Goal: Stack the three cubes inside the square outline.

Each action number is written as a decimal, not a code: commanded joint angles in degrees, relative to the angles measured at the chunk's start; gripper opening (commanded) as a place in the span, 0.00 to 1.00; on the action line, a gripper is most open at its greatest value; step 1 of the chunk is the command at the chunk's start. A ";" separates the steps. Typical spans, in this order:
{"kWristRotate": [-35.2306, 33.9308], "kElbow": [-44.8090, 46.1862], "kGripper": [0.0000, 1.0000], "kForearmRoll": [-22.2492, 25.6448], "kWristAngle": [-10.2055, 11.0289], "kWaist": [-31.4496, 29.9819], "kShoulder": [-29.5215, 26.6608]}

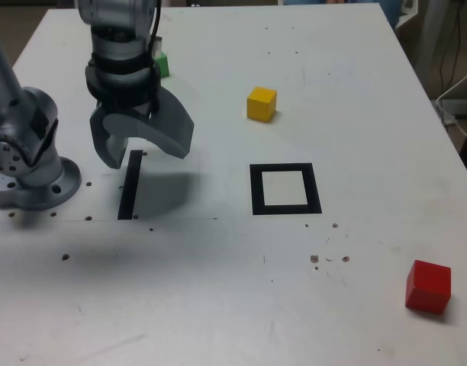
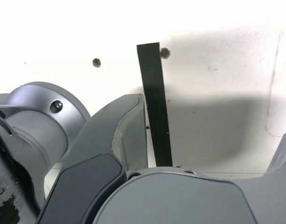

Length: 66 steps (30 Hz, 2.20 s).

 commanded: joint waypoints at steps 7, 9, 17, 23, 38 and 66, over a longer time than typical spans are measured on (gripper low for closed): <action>-0.10 0.18 1.00 0.08 0.01 0.02 0.66; -0.10 0.24 1.00 0.14 -0.02 0.02 0.70; -0.07 -2.25 1.00 3.80 -3.24 0.02 0.05; -0.10 -10.75 0.99 12.53 -5.60 -0.41 0.65; -7.72 -27.80 0.99 17.79 -8.20 -9.37 8.95; -14.61 -68.35 1.00 31.08 -6.46 -17.44 30.01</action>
